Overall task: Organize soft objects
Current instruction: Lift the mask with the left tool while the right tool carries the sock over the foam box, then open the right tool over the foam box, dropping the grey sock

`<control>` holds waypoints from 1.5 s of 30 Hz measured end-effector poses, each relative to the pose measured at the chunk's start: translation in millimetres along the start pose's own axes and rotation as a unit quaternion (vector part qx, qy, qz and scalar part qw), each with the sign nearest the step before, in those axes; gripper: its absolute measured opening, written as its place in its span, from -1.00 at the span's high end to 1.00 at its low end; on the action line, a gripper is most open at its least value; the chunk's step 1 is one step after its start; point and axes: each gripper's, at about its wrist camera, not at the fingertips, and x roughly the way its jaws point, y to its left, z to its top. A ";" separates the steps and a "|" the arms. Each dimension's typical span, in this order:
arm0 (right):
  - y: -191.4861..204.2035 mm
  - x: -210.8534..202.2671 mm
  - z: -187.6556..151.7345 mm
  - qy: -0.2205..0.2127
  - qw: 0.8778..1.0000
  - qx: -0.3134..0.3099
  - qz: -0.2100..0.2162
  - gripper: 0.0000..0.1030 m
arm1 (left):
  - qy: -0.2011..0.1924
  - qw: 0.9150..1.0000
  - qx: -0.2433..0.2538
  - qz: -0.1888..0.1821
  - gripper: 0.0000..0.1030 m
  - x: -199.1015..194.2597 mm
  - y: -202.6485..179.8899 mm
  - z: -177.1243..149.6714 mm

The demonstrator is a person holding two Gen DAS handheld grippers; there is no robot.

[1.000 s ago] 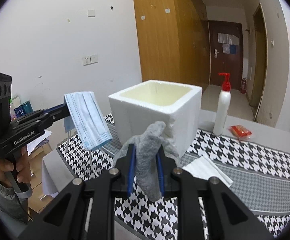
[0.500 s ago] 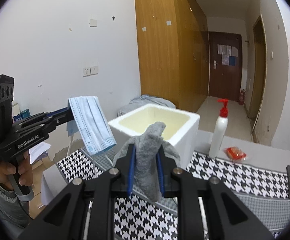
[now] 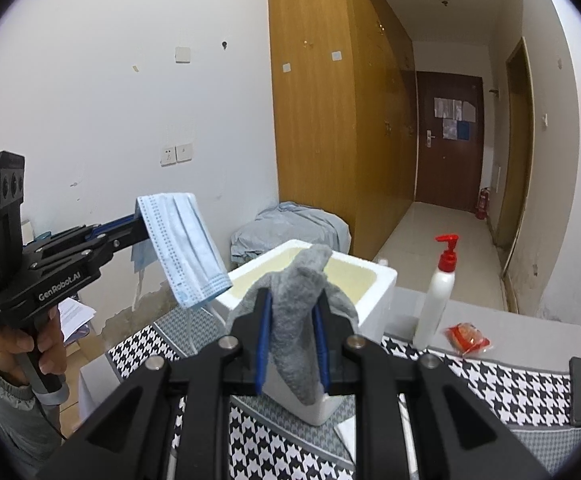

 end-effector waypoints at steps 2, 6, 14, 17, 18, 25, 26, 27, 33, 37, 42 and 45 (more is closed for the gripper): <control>-1.0 7.5 3.8 0.003 1.000 -0.001 -0.001 0.54 | -0.001 1.000 -0.002 0.001 0.72 0.1 2.0 -0.2; -4.0 25.3 10.4 0.014 1.000 0.000 0.001 0.54 | 0.001 1.000 -0.003 0.008 0.72 0.0 1.3 -1.4; -4.7 54.0 19.7 0.028 1.000 -0.002 0.011 0.54 | 0.005 1.000 -0.013 0.025 0.72 0.1 12.0 -5.2; -4.1 62.1 22.1 0.031 0.999 -0.006 0.011 0.54 | 0.009 0.999 -0.018 0.030 0.72 0.7 17.3 -8.0; -3.3 66.1 22.6 0.033 0.999 -0.008 0.012 0.54 | 0.010 0.999 -0.018 0.031 0.72 0.5 19.1 -8.9; -2.1 82.9 25.3 0.037 0.999 -0.013 0.019 0.54 | 0.013 0.999 -0.026 0.041 0.72 -1.8 25.6 -11.3; -3.2 84.0 25.0 0.034 0.999 -0.011 0.017 0.53 | 0.013 0.999 -0.027 0.042 0.72 -2.0 25.8 -11.8; -4.8 86.3 24.9 0.033 0.999 -0.009 0.012 0.53 | 0.013 0.999 -0.027 0.042 0.72 -2.5 25.2 -12.1; -7.1 86.2 18.0 0.040 0.999 -0.004 0.024 -0.31 | 0.013 0.998 -0.030 0.045 0.72 -2.8 24.6 -11.8; -2.6 78.6 16.5 0.039 0.999 -0.011 0.020 -0.38 | 0.010 0.998 -0.034 0.044 0.72 -4.0 24.7 -8.7; 3.4 67.5 14.1 0.036 0.999 -0.023 0.016 -0.55 | 0.004 0.999 -0.030 0.041 0.72 -5.8 23.0 -7.1; 2.9 60.0 11.4 0.034 0.999 -0.023 0.020 -0.64 | 0.002 0.999 -0.031 0.037 0.72 -4.2 21.8 -4.6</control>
